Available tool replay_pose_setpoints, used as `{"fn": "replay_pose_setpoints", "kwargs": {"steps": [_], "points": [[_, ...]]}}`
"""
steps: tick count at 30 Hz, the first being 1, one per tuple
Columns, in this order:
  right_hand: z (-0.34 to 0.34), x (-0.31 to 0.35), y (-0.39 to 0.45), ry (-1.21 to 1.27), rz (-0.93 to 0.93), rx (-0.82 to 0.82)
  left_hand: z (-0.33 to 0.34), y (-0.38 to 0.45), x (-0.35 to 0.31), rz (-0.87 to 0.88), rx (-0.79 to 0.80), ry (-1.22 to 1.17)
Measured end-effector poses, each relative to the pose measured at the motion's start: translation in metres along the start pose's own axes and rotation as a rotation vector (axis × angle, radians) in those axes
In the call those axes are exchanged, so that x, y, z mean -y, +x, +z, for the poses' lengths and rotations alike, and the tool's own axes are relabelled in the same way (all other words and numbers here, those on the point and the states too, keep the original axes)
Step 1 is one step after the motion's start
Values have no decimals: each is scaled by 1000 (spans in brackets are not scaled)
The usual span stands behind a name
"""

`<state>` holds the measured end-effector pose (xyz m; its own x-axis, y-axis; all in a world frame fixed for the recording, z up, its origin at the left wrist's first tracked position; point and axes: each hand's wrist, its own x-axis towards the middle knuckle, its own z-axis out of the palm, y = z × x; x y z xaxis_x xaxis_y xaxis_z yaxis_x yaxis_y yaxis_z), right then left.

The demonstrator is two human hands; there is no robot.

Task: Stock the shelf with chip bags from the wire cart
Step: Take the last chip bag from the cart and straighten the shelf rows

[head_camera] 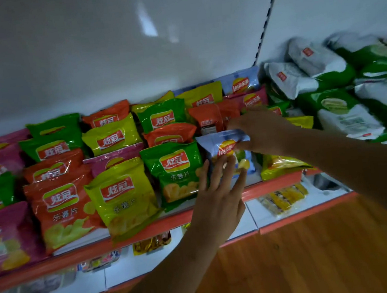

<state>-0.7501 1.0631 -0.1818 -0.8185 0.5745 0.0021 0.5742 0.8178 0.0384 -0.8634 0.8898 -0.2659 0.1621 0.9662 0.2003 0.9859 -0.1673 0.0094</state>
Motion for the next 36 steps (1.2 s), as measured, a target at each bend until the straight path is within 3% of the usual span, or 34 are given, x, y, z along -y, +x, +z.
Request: {"fn": "replay_pose_setpoints", "kwargs": {"steps": [3,7,10,13,15,18,21,24,26,29,31,34,36], "points": [[0,1,-5,209,43,-84,4,-3,-1,17,-21,-33],[-6,-9,-5,376,88,-22,-3,0,-6,-57,-120,-171],[-20,-16,-3,371,74,-5,-20,10,-8,-272,-301,-324],[-37,-23,-3,390,47,26,-39,28,2,-601,-447,-654],[-49,-26,-4,414,30,42,-46,40,10,-656,-434,-882],[-65,-24,-5,413,40,72,-47,50,22,-575,-324,-1075],[-67,-20,-1,537,101,-40,-50,54,33,-631,-352,-1178],[-57,-20,16,719,314,-235,-53,53,48,-762,-504,-1289],[-42,-25,32,590,330,-157,-57,52,56,-867,-594,-1370],[-25,-19,50,338,218,97,-67,49,64,-948,-672,-1441],[-12,-11,57,111,132,170,-70,46,68,-953,-699,-1460],[-4,2,65,-67,137,151,-70,39,70,-960,-715,-1450],[-11,3,66,-16,143,109,-71,32,71,-960,-732,-1468]]}}
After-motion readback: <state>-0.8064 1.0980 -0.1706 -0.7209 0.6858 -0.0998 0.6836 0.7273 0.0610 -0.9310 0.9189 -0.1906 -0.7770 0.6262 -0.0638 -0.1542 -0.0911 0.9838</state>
